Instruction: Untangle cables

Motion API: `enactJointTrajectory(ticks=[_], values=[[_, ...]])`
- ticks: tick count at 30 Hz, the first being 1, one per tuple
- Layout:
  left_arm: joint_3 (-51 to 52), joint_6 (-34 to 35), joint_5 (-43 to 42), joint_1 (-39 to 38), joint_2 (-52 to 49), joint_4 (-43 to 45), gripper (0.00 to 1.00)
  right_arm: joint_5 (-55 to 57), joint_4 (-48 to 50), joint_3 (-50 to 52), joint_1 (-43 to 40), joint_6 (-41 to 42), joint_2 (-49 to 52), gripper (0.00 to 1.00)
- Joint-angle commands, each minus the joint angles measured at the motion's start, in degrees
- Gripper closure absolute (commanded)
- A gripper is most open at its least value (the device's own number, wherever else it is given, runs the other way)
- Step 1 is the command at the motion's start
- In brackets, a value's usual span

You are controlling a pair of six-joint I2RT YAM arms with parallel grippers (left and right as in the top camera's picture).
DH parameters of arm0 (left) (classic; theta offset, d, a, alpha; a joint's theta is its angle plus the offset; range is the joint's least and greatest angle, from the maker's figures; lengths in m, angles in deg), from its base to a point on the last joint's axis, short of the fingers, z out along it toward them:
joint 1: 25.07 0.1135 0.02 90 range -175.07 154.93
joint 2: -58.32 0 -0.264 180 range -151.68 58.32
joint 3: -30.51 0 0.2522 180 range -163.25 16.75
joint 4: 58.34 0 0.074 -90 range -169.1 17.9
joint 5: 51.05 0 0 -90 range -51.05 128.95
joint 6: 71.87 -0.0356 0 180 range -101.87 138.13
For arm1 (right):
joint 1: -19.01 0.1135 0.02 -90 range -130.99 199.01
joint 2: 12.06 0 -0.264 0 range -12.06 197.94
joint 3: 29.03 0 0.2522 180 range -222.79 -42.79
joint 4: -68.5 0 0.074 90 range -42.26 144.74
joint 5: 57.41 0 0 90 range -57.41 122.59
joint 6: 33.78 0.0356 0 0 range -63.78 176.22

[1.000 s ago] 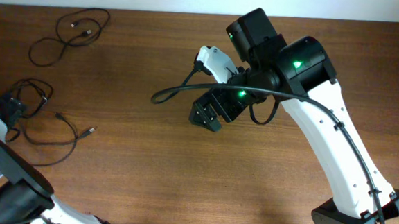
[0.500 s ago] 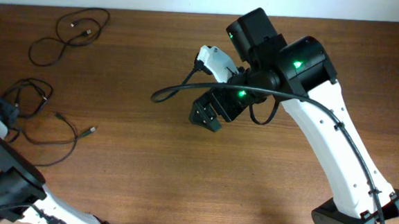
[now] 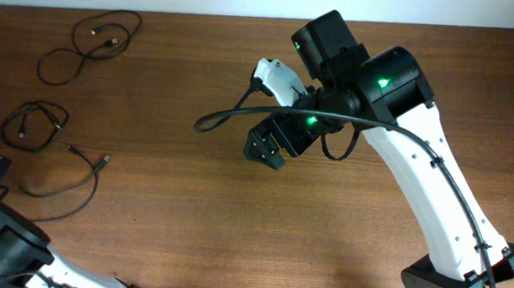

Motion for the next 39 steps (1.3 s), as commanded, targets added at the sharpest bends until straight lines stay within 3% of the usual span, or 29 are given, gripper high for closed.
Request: enactJointTrajectory(ticks=[1,9,11,14,15,17,18,20,23,25,29,33,39], values=[[-0.50,-0.39,0.66,0.35,4.46,-0.39,0.01,0.35,-0.04,0.20,0.24,0.37,0.31,0.02],[-0.50,-0.33,-0.90,0.33,18.88,-4.04,0.01,0.33,-0.59,0.17,0.24,0.42,0.31,0.02],[-0.50,3.15,-13.16,0.24,23.21,-5.73,0.01,0.55,-1.36,0.11,-0.04,4.26,0.09,0.02],[-0.50,19.91,-34.95,-3.13,28.79,-5.42,0.01,3.74,-3.13,0.11,-3.82,11.74,-3.34,0.02],[-0.50,20.11,-37.79,-5.86,30.23,-5.16,0.01,5.81,-4.63,0.11,-5.90,13.38,-5.25,0.02],[-0.48,18.51,-37.94,-12.72,33.07,-5.75,0.01,8.15,-8.17,0.11,-11.34,14.34,-9.75,0.02],[-0.48,14.88,-36.65,-21.55,35.63,-6.78,0.01,8.63,-8.68,0.15,-15.50,14.36,-13.07,0.02],[-0.48,11.41,-33.24,-32.06,37.59,-8.28,0.01,8.50,-8.68,0.15,-20.04,14.34,-18.08,0.02],[-0.48,6.64,-26.25,-49.05,38.97,-12.48,0.01,11.56,-8.68,0.15,-24.28,14.34,-26.43,0.02],[-0.48,6.64,-21.75,-55.01,39.52,-17.86,0.01,12.98,-8.68,0.74,-24.50,14.34,-30.73,0.02],[-0.48,3.17,-17.40,-57.02,44.78,-27.54,0.01,17.77,-8.66,7.87,-24.52,14.34,-40.96,0.01],[-0.48,-1.07,-15.74,-57.02,57.07,-38.21,0.01,18.51,-8.59,17.14,-24.52,15.34,-48.22,0.01],[-0.46,-1.07,-13.25,-57.05,75.56,-55.47,0.01,18.29,-8.04,23.10,-24.52,15.91,-49.64,0.01]])
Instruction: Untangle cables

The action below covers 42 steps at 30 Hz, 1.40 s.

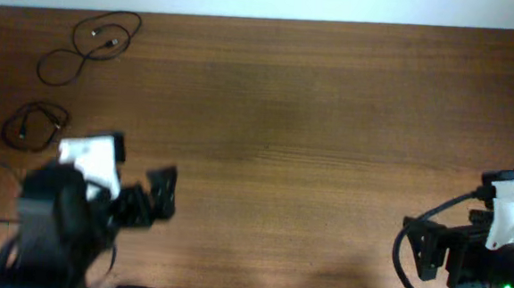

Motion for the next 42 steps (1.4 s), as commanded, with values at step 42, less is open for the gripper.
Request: enactJointTrajectory(ticks=[42], values=[[-0.15,-1.29,2.12,-0.02,15.91,-28.72,0.01,-6.93,59.34,69.59,-9.75,-22.36,-38.07,0.02]])
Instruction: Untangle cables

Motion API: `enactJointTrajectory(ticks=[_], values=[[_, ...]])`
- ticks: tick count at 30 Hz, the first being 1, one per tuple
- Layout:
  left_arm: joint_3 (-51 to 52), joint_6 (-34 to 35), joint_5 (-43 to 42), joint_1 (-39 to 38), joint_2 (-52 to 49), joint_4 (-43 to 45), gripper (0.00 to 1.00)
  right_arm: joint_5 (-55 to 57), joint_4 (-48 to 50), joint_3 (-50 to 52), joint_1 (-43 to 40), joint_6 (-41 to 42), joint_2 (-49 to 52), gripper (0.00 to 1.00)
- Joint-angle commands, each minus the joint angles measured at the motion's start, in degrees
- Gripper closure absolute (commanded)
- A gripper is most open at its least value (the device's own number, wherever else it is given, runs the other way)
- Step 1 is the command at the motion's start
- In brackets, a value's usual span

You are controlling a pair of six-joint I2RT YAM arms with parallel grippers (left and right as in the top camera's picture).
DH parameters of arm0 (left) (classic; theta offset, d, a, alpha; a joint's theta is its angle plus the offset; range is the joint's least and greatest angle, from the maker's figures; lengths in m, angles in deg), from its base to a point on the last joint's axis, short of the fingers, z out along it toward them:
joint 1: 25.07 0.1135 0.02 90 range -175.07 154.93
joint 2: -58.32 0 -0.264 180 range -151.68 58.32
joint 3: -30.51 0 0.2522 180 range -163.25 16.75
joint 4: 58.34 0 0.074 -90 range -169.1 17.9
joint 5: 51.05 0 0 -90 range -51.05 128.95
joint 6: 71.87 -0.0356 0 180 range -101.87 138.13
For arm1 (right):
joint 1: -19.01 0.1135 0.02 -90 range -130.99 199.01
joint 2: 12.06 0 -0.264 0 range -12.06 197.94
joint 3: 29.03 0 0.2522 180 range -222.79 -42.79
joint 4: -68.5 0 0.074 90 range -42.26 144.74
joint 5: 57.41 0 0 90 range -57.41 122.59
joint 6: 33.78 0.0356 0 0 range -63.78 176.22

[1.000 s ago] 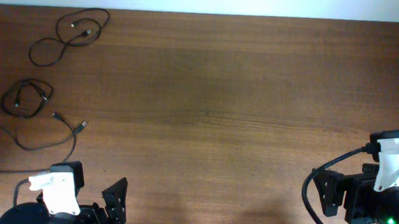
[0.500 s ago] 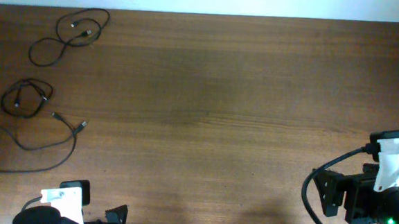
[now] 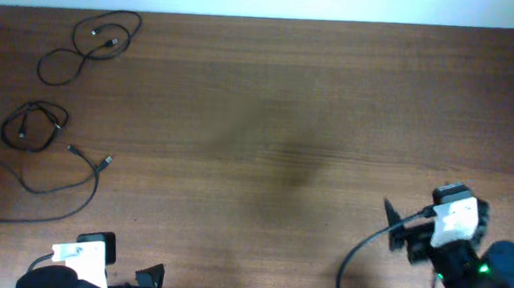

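Observation:
Three thin black cables lie apart at the table's left side in the overhead view. One loose loop [image 3: 89, 44] is at the far left corner. A tight coil [image 3: 33, 126] sits below it. A long strand [image 3: 58, 184] with a plug end curves toward the left edge. My left gripper [image 3: 148, 280] is low at the front edge, right of the cables and touching none. My right gripper [image 3: 396, 231] is at the front right, far from them. Neither holds anything that I can see, and their jaws are too dark to read.
The brown wooden table [image 3: 276, 118] meets a white wall along its far edge. Each arm's own black cable [image 3: 357, 257] trails near its wrist at the front.
The left arm has drawn back from beside the coil to the front edge, uncovering the long strand. The right gripper has shifted slightly left and down at the front right.
First the right arm reached over the table's middle while the left arm lay at the front left corner. Then the right arm was back at the front right and the left arm covered the long strand. Now both arms sit at the front edge. The three cables have not moved.

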Motion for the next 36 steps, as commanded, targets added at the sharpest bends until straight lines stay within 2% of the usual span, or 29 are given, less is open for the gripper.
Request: enactJointTrajectory(ticks=[1,6,13,16,18,24,27,32,36], values=[[-0.07,-0.92,0.59,-0.02,0.13,0.04,0.01,-5.49,9.94,13.68,-0.44,-1.53,-7.43,0.02],[-0.07,-0.92,0.59,-0.02,0.13,0.04,0.01,-6.43,24.37,28.35,-0.55,-1.53,-16.22,0.02],[-0.07,-0.92,0.57,0.00,0.13,0.04,0.01,-5.97,33.53,36.89,-3.17,-0.87,-21.81,0.02],[-0.07,-0.92,0.57,-0.02,0.13,0.04,0.01,-2.08,37.59,39.32,-3.17,5.57,-21.81,0.01],[-0.07,-0.92,0.57,-0.02,0.13,0.04,0.01,-2.10,44.63,43.10,-3.10,7.37,-21.81,0.02],[-0.07,-0.92,0.57,-0.02,0.13,0.04,0.01,8.13,38.80,43.56,-3.06,20.85,-21.81,0.02],[-0.07,-0.92,0.57,-0.02,0.13,0.04,0.01,9.11,38.66,43.56,-3.06,20.13,-21.81,0.01],[-0.07,-0.92,0.57,0.00,0.13,0.04,0.01,9.33,38.56,43.56,-3.10,13.25,-21.81,0.02],[-0.07,-0.92,0.59,-0.02,0.13,0.04,0.01,9.73,38.45,43.56,-3.10,13.05,-21.81,0.02]])
